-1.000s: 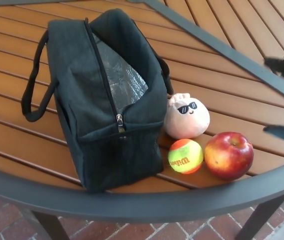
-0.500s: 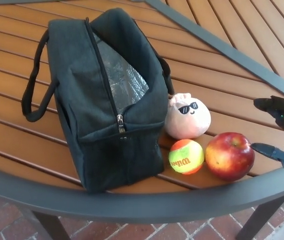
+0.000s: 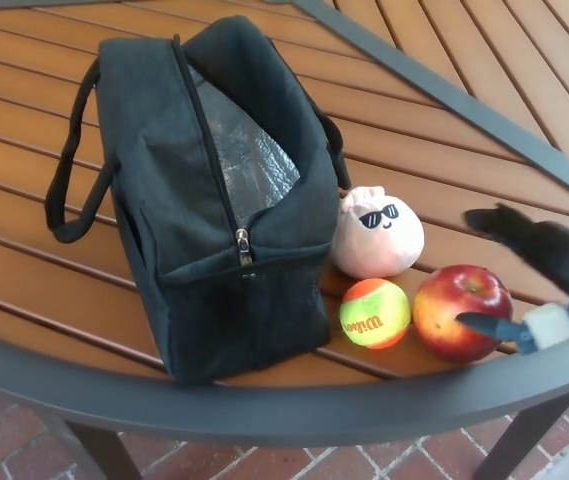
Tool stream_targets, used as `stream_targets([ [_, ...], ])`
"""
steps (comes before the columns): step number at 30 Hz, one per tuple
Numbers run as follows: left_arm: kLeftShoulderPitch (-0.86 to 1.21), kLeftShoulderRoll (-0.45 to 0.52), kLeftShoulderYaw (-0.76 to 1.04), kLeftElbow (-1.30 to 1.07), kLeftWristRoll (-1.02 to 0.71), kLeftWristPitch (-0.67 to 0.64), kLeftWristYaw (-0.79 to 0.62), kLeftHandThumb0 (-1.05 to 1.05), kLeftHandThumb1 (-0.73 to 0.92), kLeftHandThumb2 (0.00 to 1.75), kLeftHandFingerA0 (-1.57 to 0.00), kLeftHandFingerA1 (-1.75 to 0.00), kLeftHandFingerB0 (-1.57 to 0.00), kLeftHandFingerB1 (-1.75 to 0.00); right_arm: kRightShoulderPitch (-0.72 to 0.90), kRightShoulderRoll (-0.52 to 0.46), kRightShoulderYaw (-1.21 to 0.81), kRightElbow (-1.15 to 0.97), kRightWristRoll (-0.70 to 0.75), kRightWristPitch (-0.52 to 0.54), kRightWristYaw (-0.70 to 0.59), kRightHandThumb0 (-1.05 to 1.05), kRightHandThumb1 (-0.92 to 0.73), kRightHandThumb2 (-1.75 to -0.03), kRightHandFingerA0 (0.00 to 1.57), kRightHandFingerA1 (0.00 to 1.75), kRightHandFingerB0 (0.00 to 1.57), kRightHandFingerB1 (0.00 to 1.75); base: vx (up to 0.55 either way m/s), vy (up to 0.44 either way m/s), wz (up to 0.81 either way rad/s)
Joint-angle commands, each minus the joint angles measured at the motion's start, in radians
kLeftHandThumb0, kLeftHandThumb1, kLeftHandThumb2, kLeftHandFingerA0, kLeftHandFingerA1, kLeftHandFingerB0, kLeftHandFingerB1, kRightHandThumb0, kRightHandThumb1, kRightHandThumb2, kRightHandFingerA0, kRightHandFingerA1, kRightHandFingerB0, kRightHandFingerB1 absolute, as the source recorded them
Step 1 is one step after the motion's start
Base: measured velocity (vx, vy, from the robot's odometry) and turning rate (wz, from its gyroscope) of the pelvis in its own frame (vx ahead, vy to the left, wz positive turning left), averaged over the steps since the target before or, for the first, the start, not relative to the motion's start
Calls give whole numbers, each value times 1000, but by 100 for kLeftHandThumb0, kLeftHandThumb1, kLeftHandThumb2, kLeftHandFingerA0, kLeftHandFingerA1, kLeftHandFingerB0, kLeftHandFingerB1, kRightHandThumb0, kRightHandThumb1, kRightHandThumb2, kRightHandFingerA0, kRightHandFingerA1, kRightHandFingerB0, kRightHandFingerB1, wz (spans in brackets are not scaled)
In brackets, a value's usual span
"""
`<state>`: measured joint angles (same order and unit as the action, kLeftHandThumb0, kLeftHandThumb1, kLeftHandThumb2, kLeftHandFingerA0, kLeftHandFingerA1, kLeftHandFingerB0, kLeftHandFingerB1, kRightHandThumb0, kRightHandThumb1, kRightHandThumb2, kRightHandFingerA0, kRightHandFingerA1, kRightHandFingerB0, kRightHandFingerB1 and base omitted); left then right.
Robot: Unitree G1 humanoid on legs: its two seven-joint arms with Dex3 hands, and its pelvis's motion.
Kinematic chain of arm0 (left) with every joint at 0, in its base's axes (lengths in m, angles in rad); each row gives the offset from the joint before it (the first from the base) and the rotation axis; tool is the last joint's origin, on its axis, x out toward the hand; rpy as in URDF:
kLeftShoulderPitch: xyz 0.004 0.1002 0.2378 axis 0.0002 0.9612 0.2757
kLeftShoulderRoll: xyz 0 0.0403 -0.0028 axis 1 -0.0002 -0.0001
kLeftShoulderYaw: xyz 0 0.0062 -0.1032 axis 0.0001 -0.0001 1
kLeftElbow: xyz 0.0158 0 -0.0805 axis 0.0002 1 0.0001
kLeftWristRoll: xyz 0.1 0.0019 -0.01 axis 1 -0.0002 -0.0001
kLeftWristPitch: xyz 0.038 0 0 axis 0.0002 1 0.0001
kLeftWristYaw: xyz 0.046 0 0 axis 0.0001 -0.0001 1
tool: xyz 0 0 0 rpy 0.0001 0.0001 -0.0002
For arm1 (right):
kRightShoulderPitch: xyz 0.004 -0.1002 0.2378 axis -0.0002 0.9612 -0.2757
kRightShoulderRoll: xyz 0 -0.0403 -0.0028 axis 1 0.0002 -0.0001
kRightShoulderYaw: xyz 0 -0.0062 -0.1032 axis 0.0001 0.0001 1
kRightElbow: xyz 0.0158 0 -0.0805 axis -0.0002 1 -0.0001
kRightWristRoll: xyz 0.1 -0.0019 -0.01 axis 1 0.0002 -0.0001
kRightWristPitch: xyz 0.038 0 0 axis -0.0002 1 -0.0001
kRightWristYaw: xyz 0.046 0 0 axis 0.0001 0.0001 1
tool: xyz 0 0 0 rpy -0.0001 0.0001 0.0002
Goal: Pick up a rubric cube, an apple, a tennis ball, a soft toy, a bottle from the table and put it into the lunch box one by one
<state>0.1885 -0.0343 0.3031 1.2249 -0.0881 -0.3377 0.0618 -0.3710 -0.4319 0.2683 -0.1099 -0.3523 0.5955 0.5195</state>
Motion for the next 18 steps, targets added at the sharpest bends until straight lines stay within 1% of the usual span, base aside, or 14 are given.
stream_targets([
  [1, -5, 13, 16, 8, -22, -59, -10, -13, 47, 114, -95, -131, -92, -109, 15, 8, 44, -58, -40, -42, -45, -73, -47, -90, 0, 23, 7, 38, 0, 0, 0],
  [3, -4, 17, 6, 9, -7, -60, 0, -15, 47, 112, -97, -130, -90, -108, 20, -2, 69, -61, -52, -62, -43, -78, -49, -90, 0, 23, 8, 39, 0, 0, 0],
  [5, 1, 20, -7, 8, 9, -74, 11, -20, 47, 112, -104, -120, -93, -104, 42, -16, 83, -47, -55, -103, -49, -79, -49, -90, 0, 22, 9, 39, 0, 0, 0],
  [6, 1, 21, -10, 9, 13, -75, 15, -20, 47, 111, -103, -119, -93, -103, 48, -26, 92, -40, -63, -117, -48, -76, -63, -60, 0, 24, 12, 32, 0, 0, 0],
  [7, 0, 23, -15, 11, 16, -74, 21, -20, 47, 111, -103, -119, -93, -103, 51, -38, 104, -33, -72, -128, -47, -76, -63, -60, 0, 24, 12, 32, 0, 0, 0],
  [8, -2, 23, -13, 11, 11, -72, 17, -16, 50, 108, -96, -131, -89, -107, 52, -48, 114, -23, -83, -136, -48, -75, -62, -60, 0, 23, 10, 33, 0, 0, 0],
  [9, -3, 23, -11, 10, 7, -71, 14, -16, 50, 108, -96, -131, -89, -107, 53, -55, 120, -15, -90, -142, -49, -75, -62, -60, 0, 23, 10, 33, 0, 0, 0],
  [10, -4, 21, -3, 10, -6, -72, 3, -17, 48, 112, -105, -126, -94, -107, 56, -75, 142, 17, -123, -162, -68, -77, -47, -86, 0, 20, 9, 39, 0, 0, 0],
  [12, -4, 18, 5, 10, -17, -75, -6, -17, 48, 112, -105, -126, -94, -107, 59, -93, 163, 48, -156, -181, -89, -77, -47, -86, 0, 20, 9, 39, 0, 0, 0],
  [13, -1, 23, -11, 9, 3, -78, 10, -20, 47, 112, -105, -122, -93, -105, 62, -108, 171, 77, -173, -197, -105, -69, -60, -58, 0, 25, 15, 32, 0, 0, 0],
  [14, 0, 25, -18, 9, 13, -78, 18, -20, 47, 112, -105, -122, -93, -105, 62, -114, 173, 89, -177, -205, -111, -69, -60, -58, 0, 25, 15, 32, 0, 0, 0],
  [15, 1, 26, -27, 10, 23, -83, 30, -20, 46, 111, -106, -120, -94, -104, 65, -123, 170, 105, -178, -228, -125, -72, -46, -86, 0, 26, 9, 40, 0, 0, 0],
  [16, 1, 26, -26, 10, 19, -85, 26, -15, 46, 114, -97, -130, -90, -107, 64, -130, 167, 128, -182, -251, -141, -73, -47, -86, 0, 27, 11, 42, 0, 0, 0],
  [18, 1, 25, -21, 9, 9, -85, 15, -15, 46, 114, -97, -130, -90, -107, 62, -134, 166, 150, -188, -270, -155, -73, -47, -86, 0, 27, 11, 42, 0, 0, 0],
])
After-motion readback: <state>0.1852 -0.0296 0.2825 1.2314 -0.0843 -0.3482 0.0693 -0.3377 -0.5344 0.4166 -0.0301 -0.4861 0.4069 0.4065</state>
